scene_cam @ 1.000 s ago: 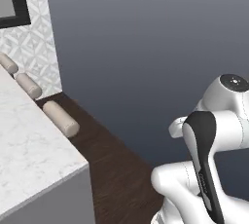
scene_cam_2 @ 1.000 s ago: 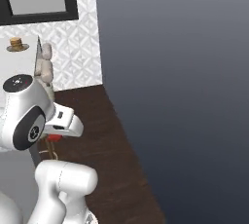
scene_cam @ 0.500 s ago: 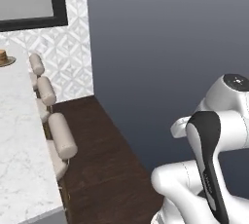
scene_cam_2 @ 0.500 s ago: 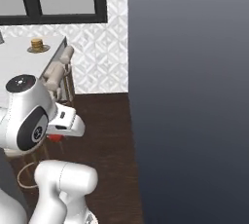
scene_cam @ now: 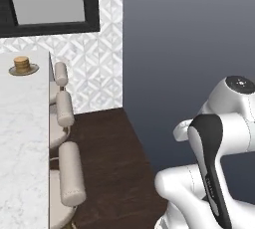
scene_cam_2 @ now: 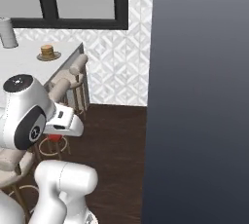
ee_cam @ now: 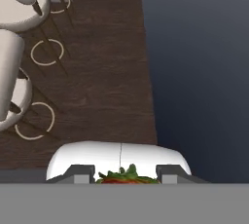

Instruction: Take the strawberry from the fridge and place it on top of the pancake, located on the dining counter.

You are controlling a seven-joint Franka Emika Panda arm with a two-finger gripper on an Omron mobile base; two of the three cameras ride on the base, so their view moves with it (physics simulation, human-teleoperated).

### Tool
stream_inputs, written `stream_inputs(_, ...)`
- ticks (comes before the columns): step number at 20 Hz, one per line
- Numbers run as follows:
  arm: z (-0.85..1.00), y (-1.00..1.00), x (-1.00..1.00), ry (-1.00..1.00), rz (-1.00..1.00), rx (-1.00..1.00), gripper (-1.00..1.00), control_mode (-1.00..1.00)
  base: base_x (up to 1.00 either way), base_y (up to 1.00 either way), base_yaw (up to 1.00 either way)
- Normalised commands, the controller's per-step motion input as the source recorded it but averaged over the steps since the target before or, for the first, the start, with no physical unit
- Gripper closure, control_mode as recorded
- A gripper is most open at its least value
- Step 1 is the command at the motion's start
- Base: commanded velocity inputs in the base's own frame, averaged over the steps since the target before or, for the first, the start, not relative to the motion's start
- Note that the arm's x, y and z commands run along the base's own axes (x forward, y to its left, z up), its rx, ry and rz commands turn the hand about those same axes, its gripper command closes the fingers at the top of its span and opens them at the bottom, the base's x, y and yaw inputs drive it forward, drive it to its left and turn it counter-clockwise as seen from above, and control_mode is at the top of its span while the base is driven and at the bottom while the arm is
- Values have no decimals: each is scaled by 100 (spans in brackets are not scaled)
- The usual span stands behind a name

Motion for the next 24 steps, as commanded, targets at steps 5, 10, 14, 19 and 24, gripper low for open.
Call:
stream_inputs(5, 0, 0, 0, 0, 0, 0, 100, 100, 100, -54, 40)
stream_inputs(10, 0, 0, 0, 0, 0, 0, 100, 100, 100, -56, 42)
stream_inputs(14, 0, 0, 0, 0, 0, 0, 100, 100, 100, -58, 42)
stream_inputs(19, 0, 0, 0, 0, 0, 0, 100, 100, 100, -64, 42)
stream_inputs(24, 0, 0, 0, 0, 0, 0, 100, 100, 100, -68, 50)
